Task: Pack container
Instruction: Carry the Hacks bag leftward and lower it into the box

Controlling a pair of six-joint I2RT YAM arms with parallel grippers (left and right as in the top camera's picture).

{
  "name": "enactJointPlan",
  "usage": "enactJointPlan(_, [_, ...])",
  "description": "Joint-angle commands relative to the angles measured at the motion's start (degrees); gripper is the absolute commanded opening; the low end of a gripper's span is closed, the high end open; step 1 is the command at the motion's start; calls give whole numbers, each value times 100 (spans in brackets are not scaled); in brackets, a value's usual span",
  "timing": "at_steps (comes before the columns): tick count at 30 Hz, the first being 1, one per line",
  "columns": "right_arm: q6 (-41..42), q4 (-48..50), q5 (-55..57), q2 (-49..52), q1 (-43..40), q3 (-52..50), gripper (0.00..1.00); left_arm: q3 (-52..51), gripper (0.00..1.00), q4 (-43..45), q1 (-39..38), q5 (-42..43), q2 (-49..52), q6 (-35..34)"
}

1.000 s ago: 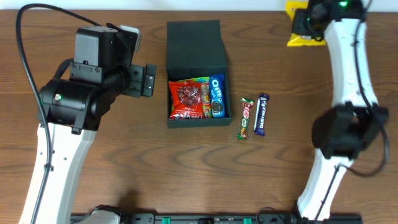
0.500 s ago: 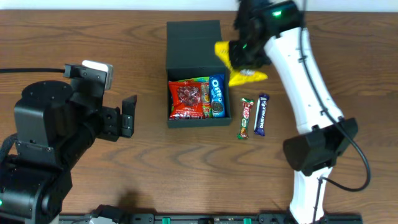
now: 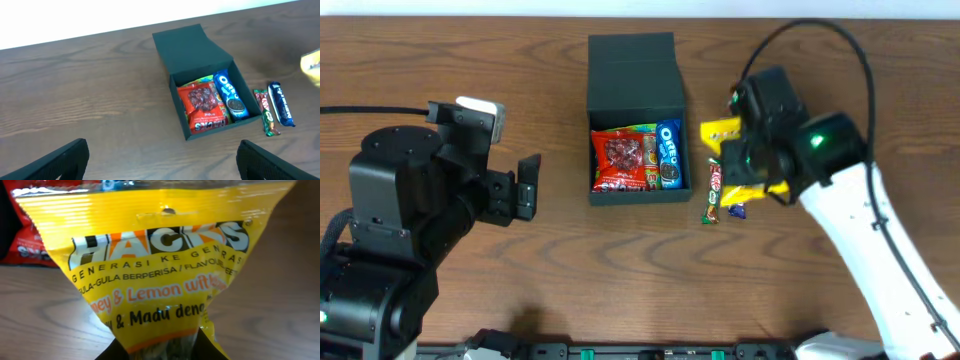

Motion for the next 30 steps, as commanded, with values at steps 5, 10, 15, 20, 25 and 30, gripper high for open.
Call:
enactJointPlan(5, [1867,2017,-256,216,850,-935,1,76,95,-15,13,-4,-9,57])
enactJointPlan(10, [2677,3432,87,1086,1569,-979,1,76,95,-17,13,-4,-9,-15])
enactJointPlan(15, [2962,4127,247,2098,1910,-977,1,76,95,-26,13,-4,-9,-55])
enactJointPlan(20, [2992,4642,330,2588,1919,-977,1,76,95,-26,13,-4,-9,-92])
enactJointPlan(25, [2994,5018,444,2789,1919,-977,1,76,95,-42,13,-4,-9,-92])
enactJointPlan(30, [2992,5080,417,2872,1919,-977,13,76,95,-42,13,-4,-9,-92])
